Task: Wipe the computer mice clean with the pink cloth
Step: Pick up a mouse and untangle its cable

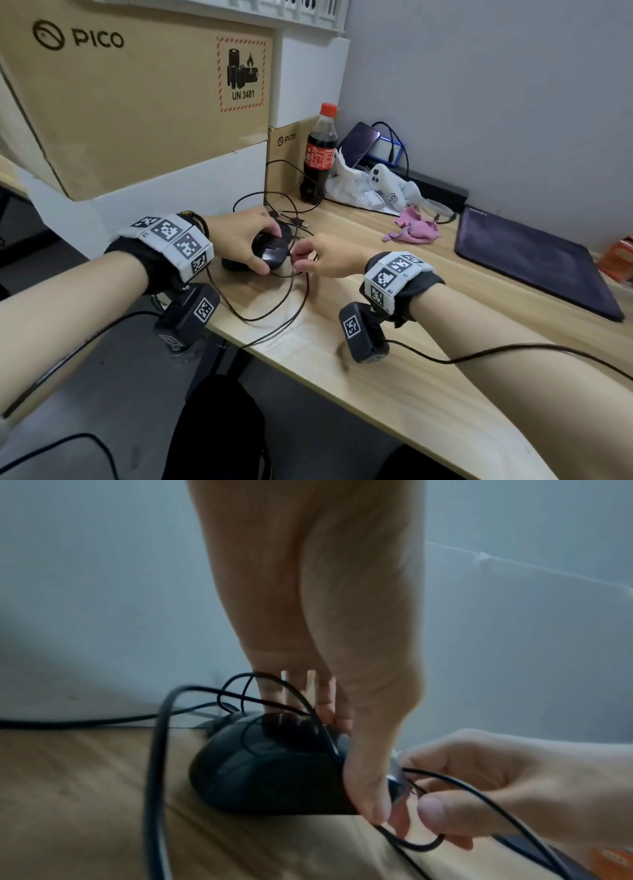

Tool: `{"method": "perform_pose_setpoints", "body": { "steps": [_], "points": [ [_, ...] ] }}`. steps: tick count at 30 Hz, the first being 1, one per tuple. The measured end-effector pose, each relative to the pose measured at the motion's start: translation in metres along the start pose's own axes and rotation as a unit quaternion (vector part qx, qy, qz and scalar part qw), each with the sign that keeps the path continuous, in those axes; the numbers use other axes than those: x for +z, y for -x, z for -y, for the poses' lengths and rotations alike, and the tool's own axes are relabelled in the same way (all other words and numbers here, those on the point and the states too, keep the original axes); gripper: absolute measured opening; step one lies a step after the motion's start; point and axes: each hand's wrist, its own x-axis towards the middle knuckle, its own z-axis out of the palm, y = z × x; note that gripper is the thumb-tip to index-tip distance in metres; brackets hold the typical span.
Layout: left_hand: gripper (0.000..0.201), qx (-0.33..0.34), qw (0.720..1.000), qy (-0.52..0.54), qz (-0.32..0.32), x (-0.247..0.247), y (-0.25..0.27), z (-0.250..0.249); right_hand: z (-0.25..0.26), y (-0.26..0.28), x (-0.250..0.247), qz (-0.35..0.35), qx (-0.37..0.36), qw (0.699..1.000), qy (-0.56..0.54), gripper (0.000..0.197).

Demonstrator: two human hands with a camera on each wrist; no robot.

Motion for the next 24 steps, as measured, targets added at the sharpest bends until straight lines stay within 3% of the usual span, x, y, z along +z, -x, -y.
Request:
{"method": "perform_pose_setpoints", "body": {
  "steps": [1, 7, 12, 16, 20, 24],
  "points": [
    [0.069, 0.006, 1.000, 0.015, -0.011, -0.001, -0.001, -0.002, 0.000, 0.003, -0.003, -0.005, -0.004, 1.000, -0.002, 0.005],
    [0.067, 0.035, 0.991, 0.101, -0.076, 0.001, -0.009, -0.021, -0.003, 0.027, -0.045, -0.088, 0.001, 0.995, 0.038, 0.025],
    [0.094, 0.067, 0.977, 0.182, -0.091, -0.005, -0.013, -0.049, -0.005, 0.055, -0.084, -0.111, 0.010, 0.991, 0.075, 0.026],
    [0.074, 0.127, 0.964, 0.182, -0.144, -0.018, -0.019, -0.080, -0.010, 0.081, -0.114, -0.130, 0.041, 0.985, 0.103, 0.024],
    [0.041, 0.158, 0.938, 0.243, -0.190, -0.028, -0.032, -0.122, -0.016, 0.109, -0.135, -0.103, 0.090, 0.984, 0.117, 0.024],
    [0.072, 0.207, 0.933, 0.262, -0.135, -0.022, -0.046, -0.164, -0.024, 0.133, -0.146, -0.112, 0.121, 0.978, 0.126, 0.034]
  ]
}}
